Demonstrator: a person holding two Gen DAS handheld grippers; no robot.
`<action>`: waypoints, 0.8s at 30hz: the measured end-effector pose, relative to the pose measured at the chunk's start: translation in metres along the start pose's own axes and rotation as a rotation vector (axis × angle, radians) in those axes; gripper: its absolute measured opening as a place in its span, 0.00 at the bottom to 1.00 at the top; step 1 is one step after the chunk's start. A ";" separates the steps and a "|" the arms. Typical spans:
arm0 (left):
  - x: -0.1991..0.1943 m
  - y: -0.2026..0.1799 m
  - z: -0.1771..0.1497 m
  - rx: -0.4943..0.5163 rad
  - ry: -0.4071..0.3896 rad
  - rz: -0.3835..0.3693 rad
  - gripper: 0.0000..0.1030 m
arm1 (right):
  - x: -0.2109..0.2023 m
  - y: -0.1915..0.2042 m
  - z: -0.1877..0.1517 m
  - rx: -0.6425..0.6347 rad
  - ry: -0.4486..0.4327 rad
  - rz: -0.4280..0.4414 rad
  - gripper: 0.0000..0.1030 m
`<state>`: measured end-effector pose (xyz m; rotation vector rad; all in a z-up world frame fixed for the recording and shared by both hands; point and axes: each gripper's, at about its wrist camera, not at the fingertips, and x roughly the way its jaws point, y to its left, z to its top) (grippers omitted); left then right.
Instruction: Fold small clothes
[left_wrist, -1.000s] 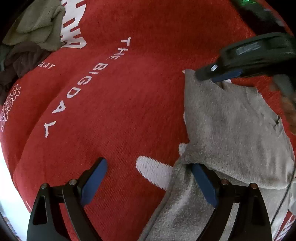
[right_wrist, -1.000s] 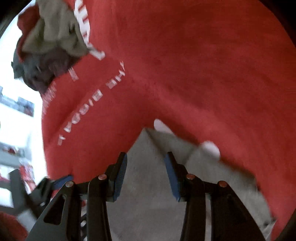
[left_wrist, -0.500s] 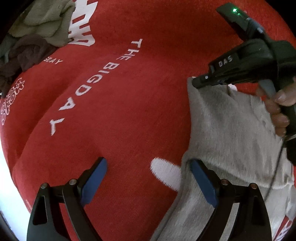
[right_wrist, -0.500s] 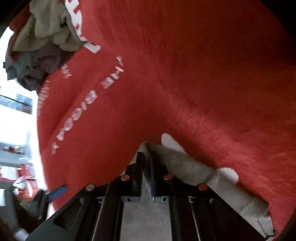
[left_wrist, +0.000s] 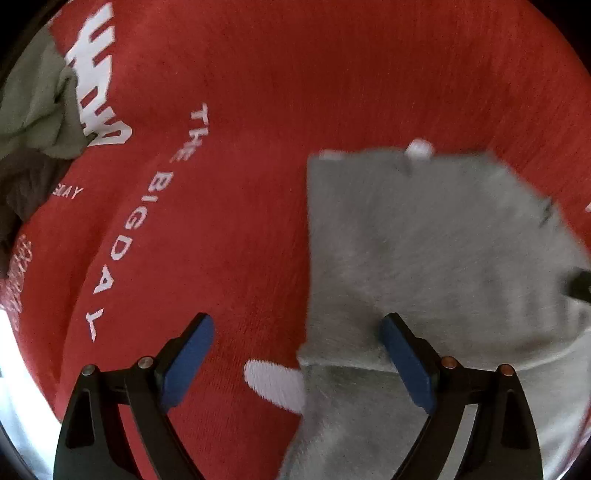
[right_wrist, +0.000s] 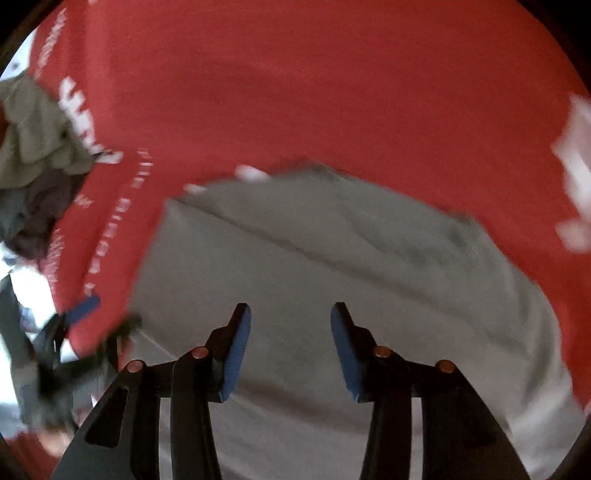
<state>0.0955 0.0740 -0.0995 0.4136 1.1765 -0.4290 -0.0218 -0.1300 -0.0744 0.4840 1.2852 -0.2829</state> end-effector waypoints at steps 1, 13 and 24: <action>0.001 0.002 0.000 -0.010 -0.012 -0.004 0.93 | 0.001 -0.017 -0.013 0.023 0.018 -0.029 0.47; -0.052 -0.045 -0.015 0.146 0.012 -0.012 0.93 | -0.045 -0.152 -0.116 0.436 -0.052 -0.057 0.45; -0.082 -0.190 -0.059 0.321 0.092 -0.162 0.93 | -0.077 -0.193 -0.196 0.581 -0.072 0.035 0.47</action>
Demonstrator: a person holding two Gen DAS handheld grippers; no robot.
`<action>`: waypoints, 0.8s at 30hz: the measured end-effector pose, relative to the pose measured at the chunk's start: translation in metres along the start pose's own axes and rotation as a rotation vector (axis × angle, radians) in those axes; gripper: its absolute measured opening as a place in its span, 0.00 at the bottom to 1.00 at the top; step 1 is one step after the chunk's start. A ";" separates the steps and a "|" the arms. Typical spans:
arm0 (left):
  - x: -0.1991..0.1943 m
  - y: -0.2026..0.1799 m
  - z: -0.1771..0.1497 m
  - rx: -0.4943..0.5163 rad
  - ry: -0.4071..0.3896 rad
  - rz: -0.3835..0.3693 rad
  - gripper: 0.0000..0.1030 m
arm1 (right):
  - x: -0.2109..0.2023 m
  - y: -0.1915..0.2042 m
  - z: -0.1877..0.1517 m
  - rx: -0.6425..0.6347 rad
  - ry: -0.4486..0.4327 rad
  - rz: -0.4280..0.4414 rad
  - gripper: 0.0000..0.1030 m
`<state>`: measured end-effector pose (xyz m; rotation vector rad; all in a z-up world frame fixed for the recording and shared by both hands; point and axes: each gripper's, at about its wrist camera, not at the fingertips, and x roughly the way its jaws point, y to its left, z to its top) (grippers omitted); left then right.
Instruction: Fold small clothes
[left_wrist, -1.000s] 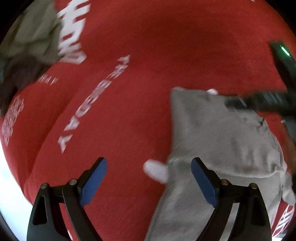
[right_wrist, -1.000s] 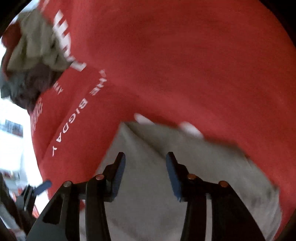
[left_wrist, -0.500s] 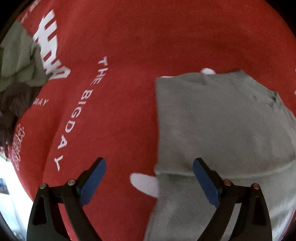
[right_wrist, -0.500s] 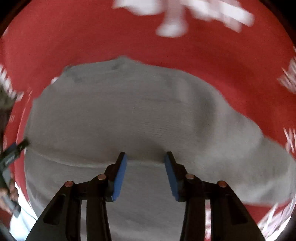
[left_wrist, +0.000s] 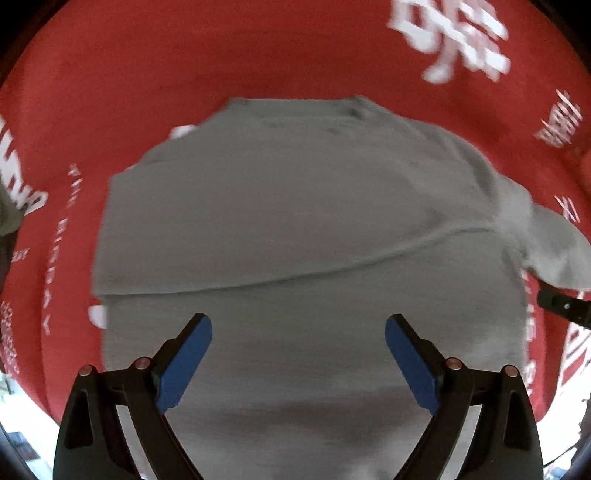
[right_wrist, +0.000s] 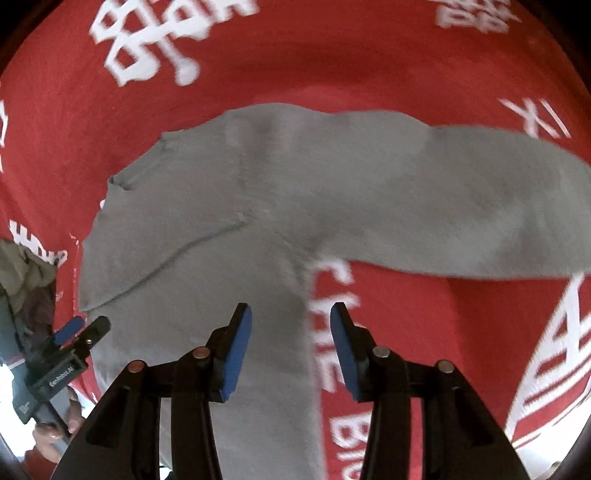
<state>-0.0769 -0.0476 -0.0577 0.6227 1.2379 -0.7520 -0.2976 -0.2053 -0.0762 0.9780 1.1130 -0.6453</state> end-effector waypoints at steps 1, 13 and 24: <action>0.000 -0.010 0.000 0.009 0.003 -0.004 0.93 | -0.005 -0.013 -0.003 0.024 -0.004 0.004 0.47; 0.016 -0.112 0.036 0.068 -0.011 0.005 0.93 | -0.054 -0.192 -0.033 0.525 -0.239 0.155 0.49; 0.023 -0.148 0.056 0.091 -0.039 0.026 0.93 | -0.045 -0.232 -0.019 0.739 -0.491 0.386 0.50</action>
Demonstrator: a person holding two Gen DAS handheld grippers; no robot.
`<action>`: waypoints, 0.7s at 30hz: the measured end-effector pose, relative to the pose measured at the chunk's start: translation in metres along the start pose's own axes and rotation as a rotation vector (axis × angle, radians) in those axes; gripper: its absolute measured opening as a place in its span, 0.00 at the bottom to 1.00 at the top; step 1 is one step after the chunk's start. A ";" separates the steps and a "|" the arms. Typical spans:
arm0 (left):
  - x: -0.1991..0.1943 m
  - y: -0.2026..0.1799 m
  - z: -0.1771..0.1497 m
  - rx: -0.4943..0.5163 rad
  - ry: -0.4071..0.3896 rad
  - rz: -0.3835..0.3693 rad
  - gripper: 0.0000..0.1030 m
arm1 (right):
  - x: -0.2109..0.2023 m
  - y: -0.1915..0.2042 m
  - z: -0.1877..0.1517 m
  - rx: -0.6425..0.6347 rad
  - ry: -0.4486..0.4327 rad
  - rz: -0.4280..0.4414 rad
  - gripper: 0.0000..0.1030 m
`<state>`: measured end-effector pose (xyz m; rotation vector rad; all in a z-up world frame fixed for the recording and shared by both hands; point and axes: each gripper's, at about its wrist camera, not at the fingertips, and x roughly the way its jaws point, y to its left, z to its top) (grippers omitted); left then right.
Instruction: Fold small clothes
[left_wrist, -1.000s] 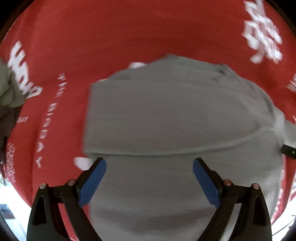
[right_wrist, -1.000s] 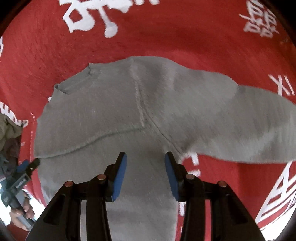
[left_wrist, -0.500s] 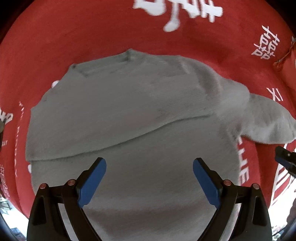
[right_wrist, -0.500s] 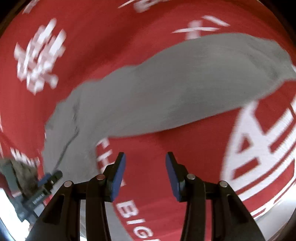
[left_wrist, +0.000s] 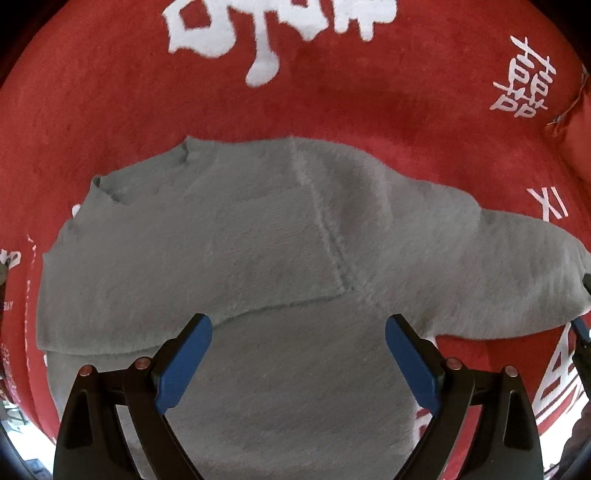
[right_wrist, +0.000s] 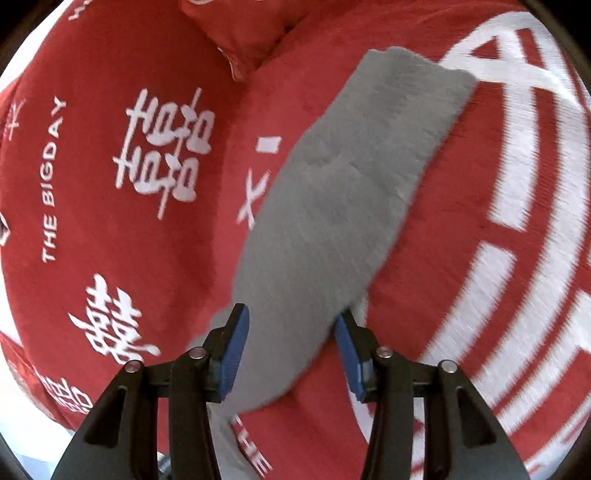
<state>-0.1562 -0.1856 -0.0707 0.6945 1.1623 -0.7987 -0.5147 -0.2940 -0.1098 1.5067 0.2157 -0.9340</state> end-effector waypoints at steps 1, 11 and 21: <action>-0.001 -0.001 0.003 -0.003 -0.014 0.007 0.93 | 0.002 0.000 0.002 0.015 0.000 0.017 0.50; 0.028 -0.028 0.016 0.044 -0.011 0.037 0.93 | 0.020 0.014 0.024 0.171 0.124 0.329 0.07; 0.007 -0.004 0.015 -0.004 -0.066 -0.030 0.95 | 0.051 0.124 -0.005 -0.008 0.272 0.542 0.07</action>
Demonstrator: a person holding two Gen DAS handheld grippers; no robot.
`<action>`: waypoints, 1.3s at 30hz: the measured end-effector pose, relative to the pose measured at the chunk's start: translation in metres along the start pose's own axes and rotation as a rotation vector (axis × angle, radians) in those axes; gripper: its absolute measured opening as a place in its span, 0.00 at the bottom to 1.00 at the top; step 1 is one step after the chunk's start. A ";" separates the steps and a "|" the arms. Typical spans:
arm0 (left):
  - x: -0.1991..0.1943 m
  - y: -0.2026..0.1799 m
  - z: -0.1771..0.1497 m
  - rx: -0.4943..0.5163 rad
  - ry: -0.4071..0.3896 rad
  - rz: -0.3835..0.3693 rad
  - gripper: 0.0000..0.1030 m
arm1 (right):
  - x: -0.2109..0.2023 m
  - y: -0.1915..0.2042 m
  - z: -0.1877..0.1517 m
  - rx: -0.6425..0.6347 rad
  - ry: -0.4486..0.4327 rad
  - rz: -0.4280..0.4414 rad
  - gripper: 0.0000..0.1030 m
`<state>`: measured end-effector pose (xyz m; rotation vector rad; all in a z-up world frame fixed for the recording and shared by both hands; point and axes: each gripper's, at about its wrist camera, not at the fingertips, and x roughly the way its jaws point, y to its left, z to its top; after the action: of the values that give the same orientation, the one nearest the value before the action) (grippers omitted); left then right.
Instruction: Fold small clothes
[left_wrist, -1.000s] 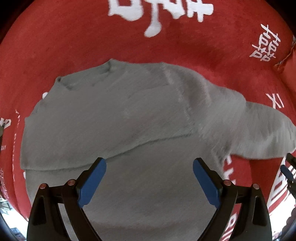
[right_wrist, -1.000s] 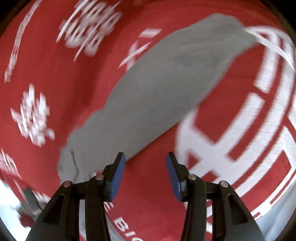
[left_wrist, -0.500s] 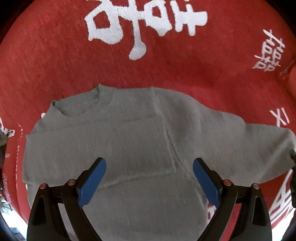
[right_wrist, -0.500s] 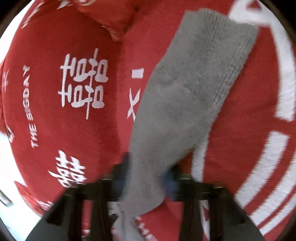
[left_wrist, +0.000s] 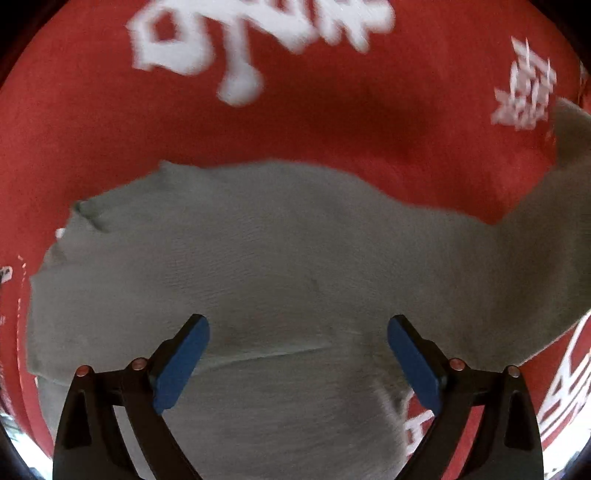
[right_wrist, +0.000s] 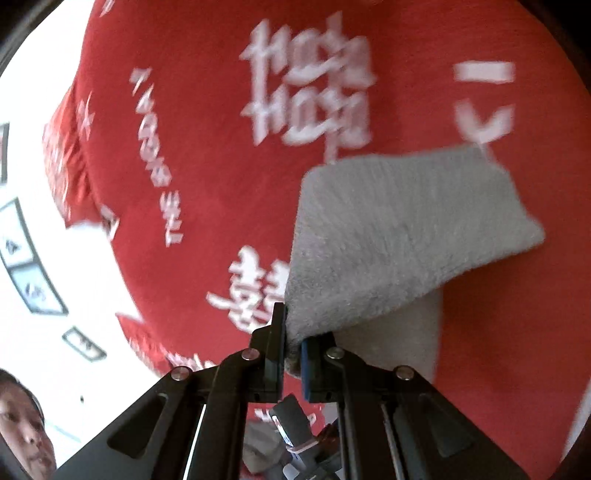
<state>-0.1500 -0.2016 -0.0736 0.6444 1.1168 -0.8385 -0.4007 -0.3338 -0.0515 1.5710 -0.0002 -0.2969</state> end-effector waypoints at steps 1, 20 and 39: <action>-0.009 0.013 0.000 -0.016 -0.021 -0.002 0.95 | 0.012 0.009 -0.005 -0.032 0.028 0.000 0.07; -0.005 0.278 -0.085 -0.328 0.046 0.169 0.95 | 0.317 0.024 -0.241 -0.706 0.776 -0.460 0.11; -0.033 0.335 -0.131 -0.444 0.030 0.165 0.95 | 0.353 0.060 -0.339 -1.279 0.826 -0.607 0.09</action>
<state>0.0587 0.0938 -0.0720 0.3708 1.2100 -0.4191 0.0143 -0.0676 -0.0608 0.2792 1.1054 -0.0429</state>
